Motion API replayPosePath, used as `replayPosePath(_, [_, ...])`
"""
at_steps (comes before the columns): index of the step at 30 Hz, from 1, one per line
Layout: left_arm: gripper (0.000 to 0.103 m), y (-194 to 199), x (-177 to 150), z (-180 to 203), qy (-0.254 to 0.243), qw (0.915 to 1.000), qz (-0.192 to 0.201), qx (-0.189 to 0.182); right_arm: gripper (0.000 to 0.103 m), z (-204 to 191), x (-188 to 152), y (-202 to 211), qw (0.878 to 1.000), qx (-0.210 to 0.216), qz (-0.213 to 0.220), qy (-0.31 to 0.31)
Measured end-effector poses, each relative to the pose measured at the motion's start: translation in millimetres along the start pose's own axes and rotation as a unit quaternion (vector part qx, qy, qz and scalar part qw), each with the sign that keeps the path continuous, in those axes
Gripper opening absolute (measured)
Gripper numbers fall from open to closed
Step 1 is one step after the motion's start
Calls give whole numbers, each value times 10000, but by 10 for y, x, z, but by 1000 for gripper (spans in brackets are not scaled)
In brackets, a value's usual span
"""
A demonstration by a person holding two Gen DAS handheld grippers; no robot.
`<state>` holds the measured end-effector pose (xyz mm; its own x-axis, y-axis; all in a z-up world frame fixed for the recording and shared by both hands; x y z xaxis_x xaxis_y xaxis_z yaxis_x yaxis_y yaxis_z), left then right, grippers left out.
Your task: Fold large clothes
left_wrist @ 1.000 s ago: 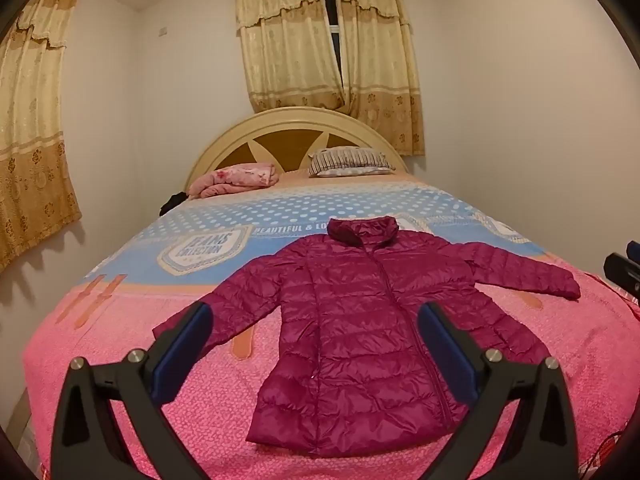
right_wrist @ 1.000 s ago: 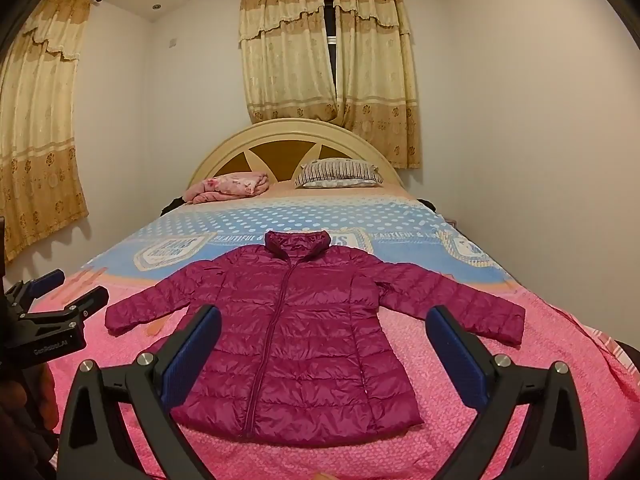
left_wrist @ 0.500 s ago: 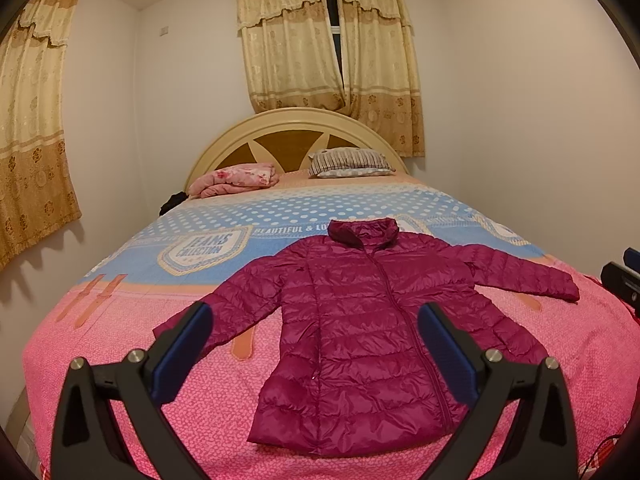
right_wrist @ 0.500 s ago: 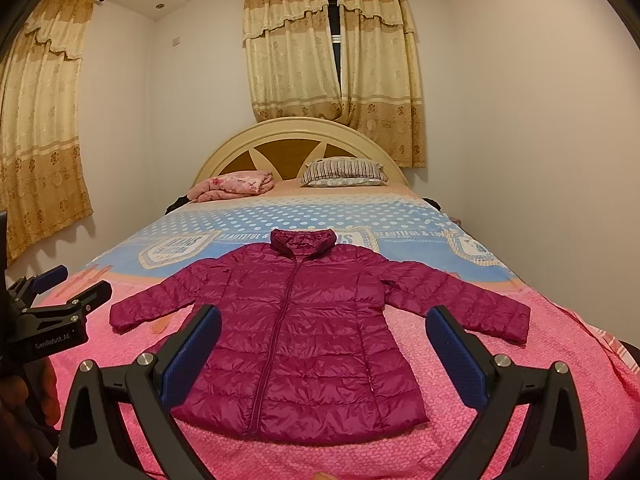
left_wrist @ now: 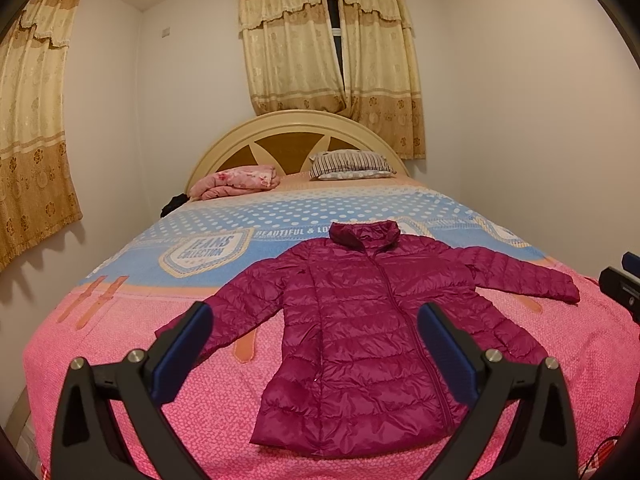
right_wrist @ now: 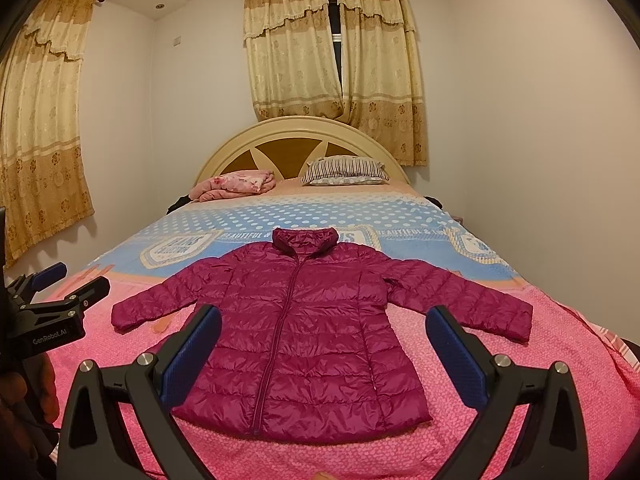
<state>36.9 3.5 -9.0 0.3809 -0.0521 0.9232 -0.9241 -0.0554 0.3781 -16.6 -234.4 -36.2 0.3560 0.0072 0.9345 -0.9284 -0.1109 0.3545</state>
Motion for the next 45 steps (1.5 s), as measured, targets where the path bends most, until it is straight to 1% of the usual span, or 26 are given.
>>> replayPosePath(38, [103, 6, 5, -14, 0, 10000, 4, 20, 102, -47, -77, -33, 9999, 129, -42, 28])
replayPosePath(45, [103, 0, 30, -37, 3, 10000, -46, 12, 102, -23, -105, -86, 9998, 165, -129, 22])
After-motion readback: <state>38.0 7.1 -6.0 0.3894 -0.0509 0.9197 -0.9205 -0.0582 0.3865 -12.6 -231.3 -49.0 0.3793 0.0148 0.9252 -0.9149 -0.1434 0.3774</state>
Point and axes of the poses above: each gripper's, at about its wrist camera, not at the fingertips, and y roughly against the way its jaws point, z to its right, x to its top, the point moved 4 cm from there along -y, roughly the way its jaws point, and after that the axes turned 2 degrees about x, right-handed, at the moved point
